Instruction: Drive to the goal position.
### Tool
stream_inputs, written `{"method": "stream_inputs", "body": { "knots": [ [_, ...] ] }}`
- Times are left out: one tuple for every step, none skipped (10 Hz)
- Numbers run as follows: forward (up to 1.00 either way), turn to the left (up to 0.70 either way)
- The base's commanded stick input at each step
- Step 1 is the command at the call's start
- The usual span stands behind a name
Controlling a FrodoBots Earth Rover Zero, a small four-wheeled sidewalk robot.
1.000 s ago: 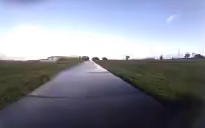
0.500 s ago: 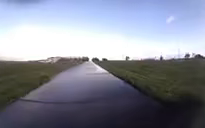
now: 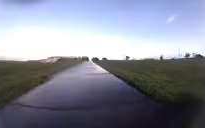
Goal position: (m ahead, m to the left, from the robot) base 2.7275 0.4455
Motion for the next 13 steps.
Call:
{"method": "stream_inputs", "body": {
  "knots": [
    [0.45, 0.0],
    [0.45, 0.0],
    [0.45, 0.0],
    [0.45, 0.0],
    [0.45, 0.0],
    [0.45, 0.0],
    [0.45, 0.0],
    [0.45, 0.0],
    [0.45, 0.0],
    [0.45, 0.0],
    [0.45, 0.08],
    [0.45, 0.25],
    [0.45, 0.27]
  ]
}}
